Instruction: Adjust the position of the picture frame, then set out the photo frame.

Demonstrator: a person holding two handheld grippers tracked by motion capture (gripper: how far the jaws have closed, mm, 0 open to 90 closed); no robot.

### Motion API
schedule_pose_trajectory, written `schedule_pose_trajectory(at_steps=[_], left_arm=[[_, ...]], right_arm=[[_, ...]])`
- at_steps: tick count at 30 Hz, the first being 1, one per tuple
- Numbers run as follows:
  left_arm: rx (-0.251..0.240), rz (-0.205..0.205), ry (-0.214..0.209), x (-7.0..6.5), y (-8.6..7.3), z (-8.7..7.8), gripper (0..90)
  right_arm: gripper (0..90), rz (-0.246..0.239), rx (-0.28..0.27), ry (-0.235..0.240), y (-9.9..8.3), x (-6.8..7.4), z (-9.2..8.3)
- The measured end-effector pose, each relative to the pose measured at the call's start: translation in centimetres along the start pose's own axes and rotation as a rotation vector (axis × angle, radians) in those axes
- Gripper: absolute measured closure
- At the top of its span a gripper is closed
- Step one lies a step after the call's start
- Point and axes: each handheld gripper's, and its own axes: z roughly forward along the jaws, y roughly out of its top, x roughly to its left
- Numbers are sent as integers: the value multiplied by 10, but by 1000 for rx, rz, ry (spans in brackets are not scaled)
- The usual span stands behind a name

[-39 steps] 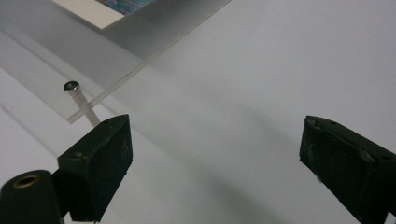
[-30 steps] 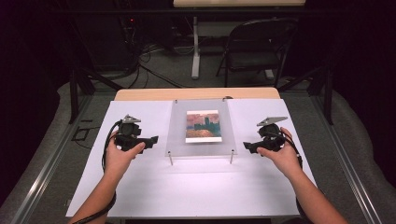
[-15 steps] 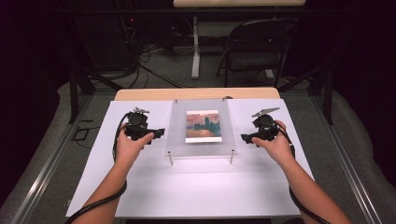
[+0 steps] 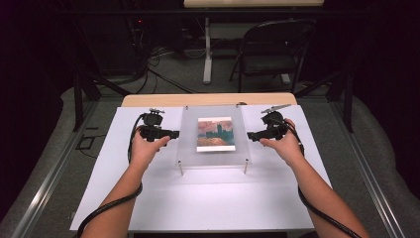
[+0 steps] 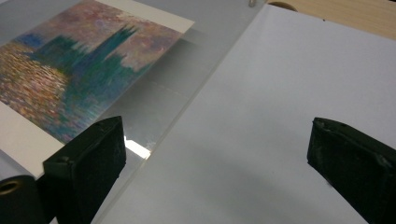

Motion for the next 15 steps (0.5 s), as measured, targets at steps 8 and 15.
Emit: schedule_pose_trajectory(at_steps=[8, 15], left_arm=[[9, -21, 1, -4, 13, 7, 212], [18, -42, -6, -6, 20, 16, 216]], right_arm=[[150, -21, -5, -1, 12, 9, 9], [172, 1, 9, 9, 19, 11, 17]])
